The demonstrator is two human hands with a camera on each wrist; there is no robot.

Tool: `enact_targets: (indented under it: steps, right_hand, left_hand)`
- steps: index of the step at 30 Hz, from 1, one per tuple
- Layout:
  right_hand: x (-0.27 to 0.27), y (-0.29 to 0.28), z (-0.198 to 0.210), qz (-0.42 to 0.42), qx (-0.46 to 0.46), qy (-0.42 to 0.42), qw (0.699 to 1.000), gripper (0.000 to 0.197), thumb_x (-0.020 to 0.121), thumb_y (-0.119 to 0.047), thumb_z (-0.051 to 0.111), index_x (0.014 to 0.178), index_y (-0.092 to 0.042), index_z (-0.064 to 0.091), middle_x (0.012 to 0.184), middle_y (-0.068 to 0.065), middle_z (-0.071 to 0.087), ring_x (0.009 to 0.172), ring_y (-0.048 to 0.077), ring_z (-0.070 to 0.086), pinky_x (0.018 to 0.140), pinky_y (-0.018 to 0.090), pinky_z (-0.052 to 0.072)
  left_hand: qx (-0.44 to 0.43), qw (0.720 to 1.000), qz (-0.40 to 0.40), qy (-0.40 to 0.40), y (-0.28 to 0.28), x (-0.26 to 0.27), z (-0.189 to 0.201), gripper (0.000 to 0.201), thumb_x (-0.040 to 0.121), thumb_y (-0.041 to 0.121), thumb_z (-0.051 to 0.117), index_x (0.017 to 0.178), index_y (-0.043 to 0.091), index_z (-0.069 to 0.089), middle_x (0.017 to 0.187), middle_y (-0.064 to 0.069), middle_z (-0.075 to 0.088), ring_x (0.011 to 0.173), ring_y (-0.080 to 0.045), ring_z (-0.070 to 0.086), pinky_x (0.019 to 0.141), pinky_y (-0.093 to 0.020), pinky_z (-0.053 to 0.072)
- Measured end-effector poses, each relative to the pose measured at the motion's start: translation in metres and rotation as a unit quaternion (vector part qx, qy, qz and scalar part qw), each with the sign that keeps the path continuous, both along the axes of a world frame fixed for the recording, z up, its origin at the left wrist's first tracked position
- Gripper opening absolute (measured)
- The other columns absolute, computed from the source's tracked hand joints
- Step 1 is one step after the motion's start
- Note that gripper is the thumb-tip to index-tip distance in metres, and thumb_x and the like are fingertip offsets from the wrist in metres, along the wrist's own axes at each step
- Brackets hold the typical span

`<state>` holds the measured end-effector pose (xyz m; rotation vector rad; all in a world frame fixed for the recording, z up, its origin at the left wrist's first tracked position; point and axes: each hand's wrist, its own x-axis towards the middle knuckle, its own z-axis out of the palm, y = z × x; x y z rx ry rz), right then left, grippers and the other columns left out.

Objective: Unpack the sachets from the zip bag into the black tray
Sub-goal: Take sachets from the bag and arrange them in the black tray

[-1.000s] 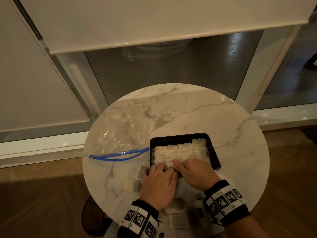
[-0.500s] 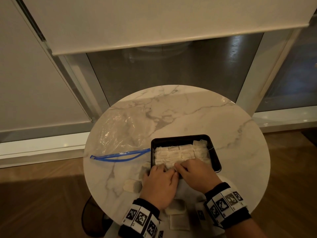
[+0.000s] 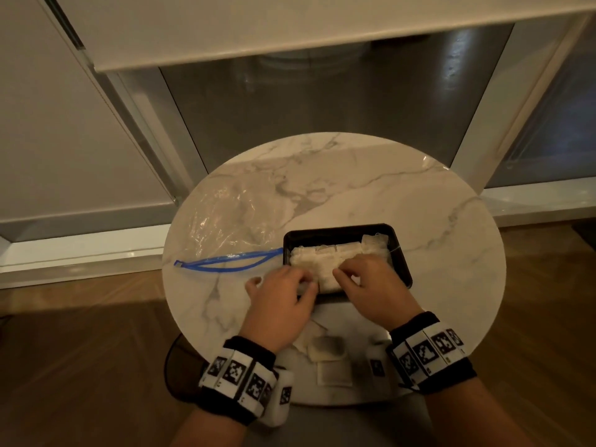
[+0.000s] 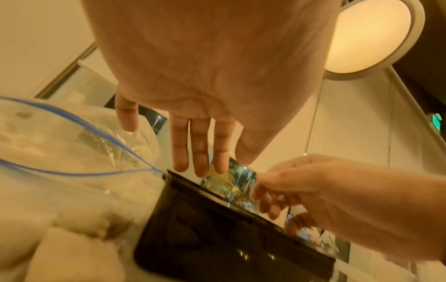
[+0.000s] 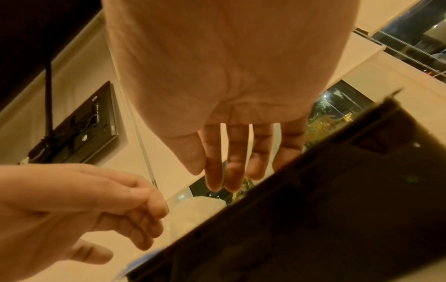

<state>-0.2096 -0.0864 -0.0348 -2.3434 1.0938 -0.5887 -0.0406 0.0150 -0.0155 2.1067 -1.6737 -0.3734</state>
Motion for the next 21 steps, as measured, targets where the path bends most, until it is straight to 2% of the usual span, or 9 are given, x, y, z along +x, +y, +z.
enact_targets:
  steps: [2, 4, 8, 10, 12, 15, 17, 19, 21]
  right_hand:
    - [-0.005, 0.006, 0.006, -0.013, -0.003, -0.018, 1.0, 0.033, 0.092, -0.048, 0.045, 0.081, -0.026, 0.068, 0.081, -0.01, 0.064, 0.083, 0.012, 0.056, 0.076, 0.033, 0.048]
    - [-0.009, 0.016, 0.017, -0.009, 0.023, -0.016, 1.0, 0.027, 0.093, -0.044, 0.053, 0.091, -0.024, 0.072, 0.086, -0.01, 0.067, 0.084, 0.009, 0.059, 0.077, 0.033, 0.052]
    - [-0.011, 0.035, 0.028, 0.067, 0.164, 0.125, 0.976, 0.021, 0.093, -0.044, 0.061, 0.098, -0.026, 0.071, 0.091, -0.011, 0.067, 0.08, 0.003, 0.06, 0.072, 0.022, 0.05]
    - [-0.007, 0.042, 0.023, 0.088, 0.183, 0.198, 0.959, 0.028, 0.091, -0.047, 0.064, 0.105, -0.024, 0.071, 0.101, -0.008, 0.068, 0.084, 0.005, 0.062, 0.075, 0.023, 0.051]
    - [-0.001, 0.048, 0.021, 0.077, 0.195, 0.234, 0.949, 0.033, 0.089, -0.047, 0.066, 0.11, -0.021, 0.07, 0.106, -0.004, 0.07, 0.091, 0.011, 0.064, 0.083, 0.029, 0.056]
    - [0.004, 0.053, 0.018, 0.06, 0.202, 0.261, 0.942, 0.036, 0.09, -0.043, 0.066, 0.115, -0.017, 0.066, 0.111, 0.001, 0.069, 0.097, 0.016, 0.065, 0.089, 0.033, 0.056]
    - [0.008, 0.057, 0.014, 0.037, 0.196, 0.266, 0.943, 0.042, 0.087, -0.048, 0.067, 0.118, -0.019, 0.062, 0.113, 0.0, 0.066, 0.099, 0.016, 0.064, 0.088, 0.033, 0.056]
    - [0.014, 0.06, 0.01, 0.014, 0.177, 0.268, 0.947, 0.045, 0.084, -0.054, 0.065, 0.117, -0.022, 0.061, 0.109, -0.003, 0.065, 0.095, 0.015, 0.063, 0.084, 0.034, 0.056]
    - [0.022, 0.063, 0.008, 0.001, 0.157, 0.272, 0.949, 0.04, 0.085, -0.056, 0.061, 0.111, -0.025, 0.062, 0.101, -0.005, 0.065, 0.09, 0.015, 0.063, 0.081, 0.035, 0.056]
  left_hand:
    - [-0.03, 0.999, 0.012, 0.021, 0.006, 0.015, 0.004, 0.015, 0.095, 0.044, 0.049, 0.103, 0.038, 0.061, 0.1, 0.019, 0.059, 0.101, -0.004, 0.054, 0.096, -0.041, 0.041]
    - [-0.034, 0.998, 0.034, 0.028, 0.011, 0.03, 0.005, 0.011, 0.094, 0.034, 0.054, 0.1, 0.033, 0.064, 0.096, 0.015, 0.06, 0.094, -0.008, 0.058, 0.086, -0.036, 0.049]
    - [0.068, 0.997, 0.048, 0.002, 0.022, 0.049, 0.001, 0.01, 0.09, 0.022, 0.061, 0.094, 0.026, 0.07, 0.089, 0.006, 0.067, 0.086, -0.013, 0.064, 0.074, -0.027, 0.049]
    - [0.12, 0.991, 0.052, -0.002, 0.026, 0.05, -0.002, 0.009, 0.089, 0.023, 0.064, 0.094, 0.026, 0.071, 0.089, 0.006, 0.067, 0.086, -0.012, 0.063, 0.076, -0.027, 0.051]
    - [0.129, 0.989, 0.07, -0.017, 0.029, 0.051, -0.006, 0.01, 0.088, 0.027, 0.066, 0.098, 0.027, 0.069, 0.094, 0.006, 0.065, 0.09, -0.013, 0.063, 0.08, -0.03, 0.053]
    - [0.123, 0.985, 0.101, -0.069, 0.031, 0.051, -0.01, 0.031, 0.088, 0.035, 0.066, 0.118, 0.031, 0.062, 0.113, 0.002, 0.06, 0.105, -0.018, 0.059, 0.087, -0.036, 0.053]
    - [0.138, 0.982, 0.1, -0.082, 0.03, 0.049, -0.009, 0.037, 0.087, 0.036, 0.067, 0.123, 0.034, 0.059, 0.119, 0.003, 0.058, 0.109, -0.019, 0.058, 0.088, -0.037, 0.053]
    - [0.154, 0.981, 0.089, -0.079, 0.028, 0.045, -0.005, 0.03, 0.086, 0.033, 0.069, 0.115, 0.034, 0.063, 0.114, 0.005, 0.06, 0.104, -0.016, 0.06, 0.088, -0.035, 0.053]
    - [0.174, 0.978, 0.081, -0.076, 0.025, 0.039, -0.001, 0.019, 0.085, 0.029, 0.068, 0.103, 0.032, 0.067, 0.106, 0.006, 0.064, 0.097, -0.014, 0.061, 0.086, -0.034, 0.054]
